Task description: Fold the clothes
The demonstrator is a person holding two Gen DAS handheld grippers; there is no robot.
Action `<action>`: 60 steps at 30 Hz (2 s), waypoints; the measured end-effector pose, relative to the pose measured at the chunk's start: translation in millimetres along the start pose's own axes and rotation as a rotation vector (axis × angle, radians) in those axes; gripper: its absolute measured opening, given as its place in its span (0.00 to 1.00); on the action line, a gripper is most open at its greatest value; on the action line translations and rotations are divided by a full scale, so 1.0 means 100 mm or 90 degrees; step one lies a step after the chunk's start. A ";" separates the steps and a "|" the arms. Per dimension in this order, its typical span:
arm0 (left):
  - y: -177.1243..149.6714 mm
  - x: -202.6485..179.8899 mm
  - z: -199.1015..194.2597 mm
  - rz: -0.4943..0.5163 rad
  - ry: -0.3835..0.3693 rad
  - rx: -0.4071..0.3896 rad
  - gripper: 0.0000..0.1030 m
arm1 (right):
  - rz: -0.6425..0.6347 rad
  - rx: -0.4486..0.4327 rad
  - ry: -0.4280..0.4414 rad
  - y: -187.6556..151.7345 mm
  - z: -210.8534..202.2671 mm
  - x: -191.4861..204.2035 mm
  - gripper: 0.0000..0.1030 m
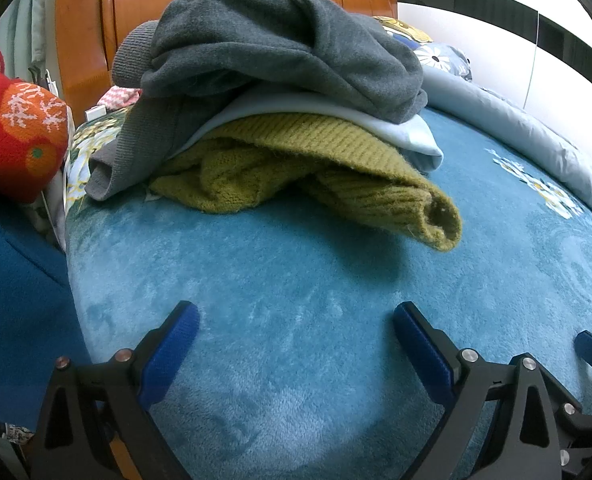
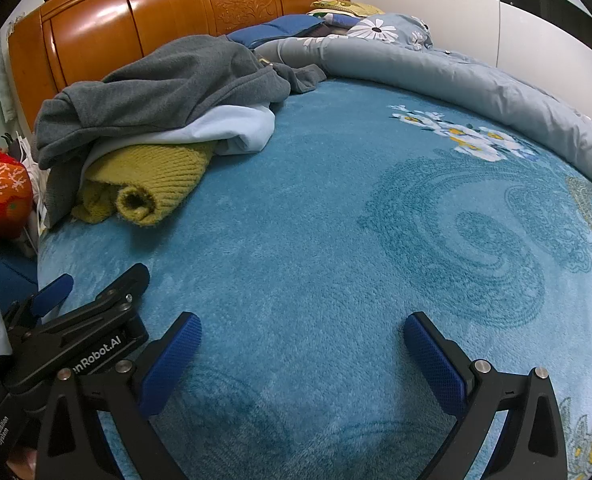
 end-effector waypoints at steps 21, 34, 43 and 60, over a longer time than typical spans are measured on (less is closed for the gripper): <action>0.04 0.03 0.03 0.004 -0.002 -0.002 0.95 | 0.000 -0.001 0.000 0.00 0.00 0.00 1.00; -0.03 0.09 0.02 0.003 -0.003 -0.004 0.95 | 0.001 -0.001 0.000 -0.01 0.00 0.01 1.00; -0.02 0.06 0.01 0.005 -0.002 0.000 0.95 | 0.003 0.001 0.001 0.00 0.01 0.01 1.00; -0.07 0.00 -0.07 0.008 -0.007 0.002 0.95 | 0.002 0.000 0.003 -0.02 0.01 0.00 1.00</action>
Point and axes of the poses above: each gripper's, at about its wrist camera, not at the fingertips, and z roughly the way its jaws point, x to its left, y to its top, the point moved 9 cm from there along z, roughly the way its jaws point, and after that the axes turned 3 degrees about z, right-handed, at the moved point
